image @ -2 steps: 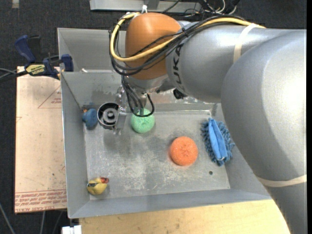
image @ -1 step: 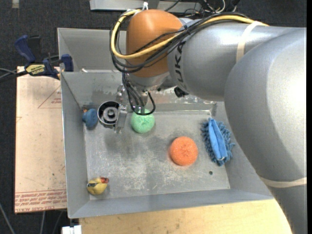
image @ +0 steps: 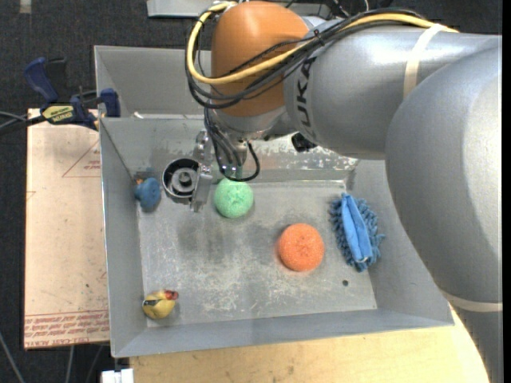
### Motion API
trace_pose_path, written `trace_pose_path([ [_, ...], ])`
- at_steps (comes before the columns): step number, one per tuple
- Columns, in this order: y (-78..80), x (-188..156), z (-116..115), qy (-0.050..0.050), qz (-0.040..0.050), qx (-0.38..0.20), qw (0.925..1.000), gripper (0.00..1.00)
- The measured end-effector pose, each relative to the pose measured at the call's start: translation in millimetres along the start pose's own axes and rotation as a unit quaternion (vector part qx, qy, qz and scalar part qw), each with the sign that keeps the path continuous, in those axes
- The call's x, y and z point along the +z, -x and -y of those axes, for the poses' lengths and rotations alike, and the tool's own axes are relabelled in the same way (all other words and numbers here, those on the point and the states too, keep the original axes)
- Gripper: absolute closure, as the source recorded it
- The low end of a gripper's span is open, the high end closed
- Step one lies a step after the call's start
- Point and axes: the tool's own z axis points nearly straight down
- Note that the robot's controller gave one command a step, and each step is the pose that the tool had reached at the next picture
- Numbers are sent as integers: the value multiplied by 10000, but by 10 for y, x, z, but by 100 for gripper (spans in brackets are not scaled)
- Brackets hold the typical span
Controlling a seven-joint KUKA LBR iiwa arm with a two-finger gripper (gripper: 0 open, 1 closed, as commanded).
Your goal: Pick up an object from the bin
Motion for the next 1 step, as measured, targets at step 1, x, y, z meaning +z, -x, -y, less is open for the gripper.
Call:
trace_pose_path([
  [1,-13,-77,6,3,3,31,10000,100],
])
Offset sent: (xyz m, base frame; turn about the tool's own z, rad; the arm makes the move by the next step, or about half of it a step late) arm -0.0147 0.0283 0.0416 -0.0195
